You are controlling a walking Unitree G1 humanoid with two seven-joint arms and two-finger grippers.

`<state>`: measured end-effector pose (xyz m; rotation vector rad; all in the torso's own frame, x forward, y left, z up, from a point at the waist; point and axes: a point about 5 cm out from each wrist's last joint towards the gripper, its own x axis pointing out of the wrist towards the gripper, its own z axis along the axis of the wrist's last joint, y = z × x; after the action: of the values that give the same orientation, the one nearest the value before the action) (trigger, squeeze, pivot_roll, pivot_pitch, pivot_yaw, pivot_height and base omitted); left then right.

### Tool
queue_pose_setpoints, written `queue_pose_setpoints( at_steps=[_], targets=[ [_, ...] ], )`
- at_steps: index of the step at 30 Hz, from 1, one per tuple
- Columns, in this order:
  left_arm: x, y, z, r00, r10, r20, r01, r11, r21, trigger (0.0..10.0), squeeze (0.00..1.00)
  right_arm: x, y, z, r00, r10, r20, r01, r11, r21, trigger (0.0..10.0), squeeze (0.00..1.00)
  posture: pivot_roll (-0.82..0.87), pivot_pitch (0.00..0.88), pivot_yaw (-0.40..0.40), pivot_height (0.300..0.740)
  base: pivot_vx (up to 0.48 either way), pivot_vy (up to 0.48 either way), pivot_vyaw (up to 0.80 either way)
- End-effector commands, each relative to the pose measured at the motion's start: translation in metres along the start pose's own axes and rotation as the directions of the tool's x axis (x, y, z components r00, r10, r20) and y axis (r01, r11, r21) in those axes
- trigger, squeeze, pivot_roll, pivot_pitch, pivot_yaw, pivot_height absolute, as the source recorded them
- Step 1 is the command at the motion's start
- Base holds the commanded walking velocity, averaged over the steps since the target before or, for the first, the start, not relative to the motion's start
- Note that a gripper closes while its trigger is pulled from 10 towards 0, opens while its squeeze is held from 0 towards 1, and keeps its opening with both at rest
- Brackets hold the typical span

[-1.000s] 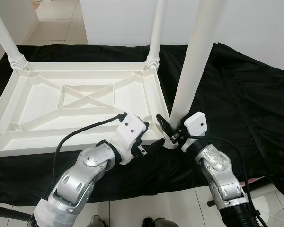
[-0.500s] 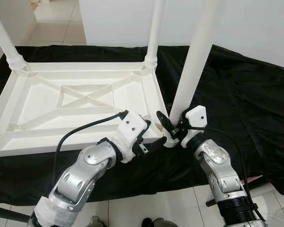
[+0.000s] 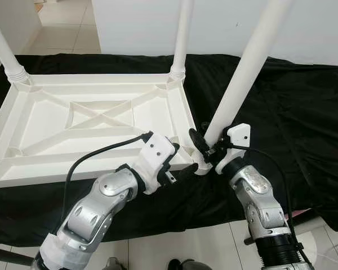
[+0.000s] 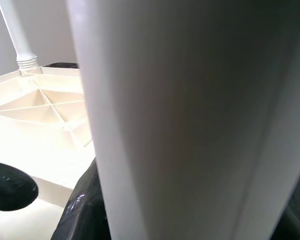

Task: Building children table

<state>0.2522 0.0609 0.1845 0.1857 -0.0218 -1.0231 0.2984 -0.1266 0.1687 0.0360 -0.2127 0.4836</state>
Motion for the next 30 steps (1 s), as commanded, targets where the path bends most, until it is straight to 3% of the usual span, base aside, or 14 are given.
queue_pose_setpoints(
  at_steps=[1, 7, 14, 21, 26, 28, 30],
  targets=[
    [0.001, -0.005, 0.002, 0.998, -0.061, -0.003, 0.061, 0.998, 0.01, 10.0, 0.0, -0.01, -0.003, -0.026, 0.99, -0.043, -0.131, 0.051, 0.997, 0.059, 10.0, 0.0, -0.03, 0.148, -0.056, 0.74, 0.0, 0.0, 0.0],
    [0.001, -0.006, 0.003, 0.998, -0.064, -0.001, 0.064, 0.998, 0.009, 10.0, 0.0, -0.014, 0.004, -0.028, 0.992, -0.026, -0.119, 0.03, 0.999, 0.033, 10.0, 0.0, -0.03, 0.15, -0.057, 0.74, 0.0, 0.0, 0.0],
    [0.001, -0.006, 0.003, 0.998, -0.063, 0.0, 0.063, 0.998, 0.006, 10.0, 0.0, -0.015, 0.016, -0.026, 0.995, -0.045, -0.092, 0.052, 0.996, 0.072, 10.0, 0.0, -0.03, 0.153, -0.063, 0.74, 0.0, 0.0, 0.0],
    [0.001, -0.007, 0.002, 0.998, -0.06, 0.0, 0.06, 0.998, 0.003, 10.0, 0.0, -0.013, 0.02, -0.024, 0.974, -0.212, -0.081, 0.215, 0.976, 0.024, 10.0, 0.0, -0.03, 0.153, -0.066, 0.74, 0.0, 0.0, 0.0],
    [0.002, -0.007, 0.002, 0.998, -0.062, 0.001, 0.062, 0.998, 0.003, 10.0, 0.0, -0.011, 0.02, -0.02, 0.934, -0.353, -0.058, 0.356, 0.933, 0.059, 10.0, 0.0, -0.03, 0.149, -0.069, 0.74, 0.0, 0.0, 0.0],
    [0.003, -0.007, 0.003, 0.998, -0.06, 0.004, 0.06, 0.998, 0.005, 10.0, 0.0, -0.01, 0.022, -0.021, 0.895, -0.442, -0.057, 0.446, 0.891, 0.088, 10.0, 0.0, -0.03, 0.146, -0.068, 0.74, 0.0, 0.0, 0.0],
    [0.004, -0.007, 0.004, 0.998, -0.06, 0.008, 0.06, 0.998, 0.004, 10.0, 0.0, -0.009, 0.025, -0.022, 0.886, -0.46, -0.063, 0.464, 0.881, 0.089, 10.0, 0.0, -0.03, 0.146, -0.071, 0.74, 0.0, 0.0, 0.0]
  ],
)
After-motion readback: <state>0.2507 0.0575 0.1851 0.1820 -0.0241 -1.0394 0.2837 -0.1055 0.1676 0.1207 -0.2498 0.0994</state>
